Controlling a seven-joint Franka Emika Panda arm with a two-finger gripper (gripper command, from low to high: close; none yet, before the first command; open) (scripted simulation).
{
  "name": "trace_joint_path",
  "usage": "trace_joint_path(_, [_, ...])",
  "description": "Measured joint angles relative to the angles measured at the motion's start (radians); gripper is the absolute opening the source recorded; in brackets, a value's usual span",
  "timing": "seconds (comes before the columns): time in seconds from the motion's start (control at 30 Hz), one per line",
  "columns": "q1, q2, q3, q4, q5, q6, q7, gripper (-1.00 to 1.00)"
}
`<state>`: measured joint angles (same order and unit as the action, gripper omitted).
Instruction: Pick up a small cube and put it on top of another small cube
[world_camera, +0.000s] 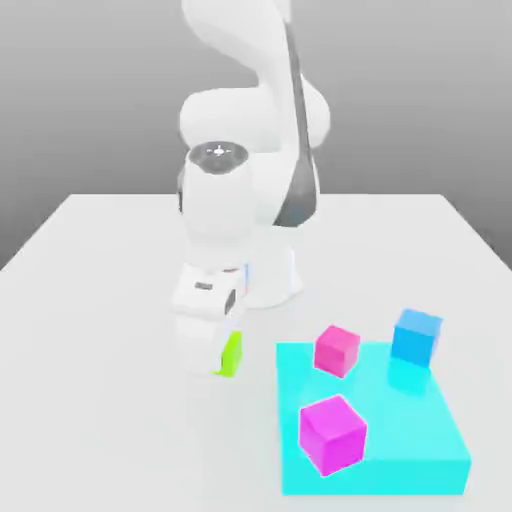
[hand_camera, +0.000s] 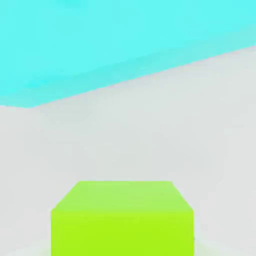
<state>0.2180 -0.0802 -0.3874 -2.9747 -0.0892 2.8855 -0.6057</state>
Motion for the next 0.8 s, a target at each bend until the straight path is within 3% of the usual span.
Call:
trace_joint_path(0.13, [0.128, -0.071, 0.067, 0.047, 0.055, -0.122, -0.102, -1.00])
trace_joint_path(0.47, [0.484, -0.268, 0.310, 0.163, 0.079, -0.428, -0.305, -1.00])
trace_joint_path(0.67, [0.515, -0.108, 0.341, 0.138, 0.071, -0.239, -0.319, -1.00])
trace_joint_path(0.7, [0.516, -0.090, 0.341, 0.135, 0.072, -0.218, -0.320, 1.00])
trace_joint_path(0.8, [0.516, -0.090, 0.341, 0.135, 0.072, -0.218, -0.320, 1.00])
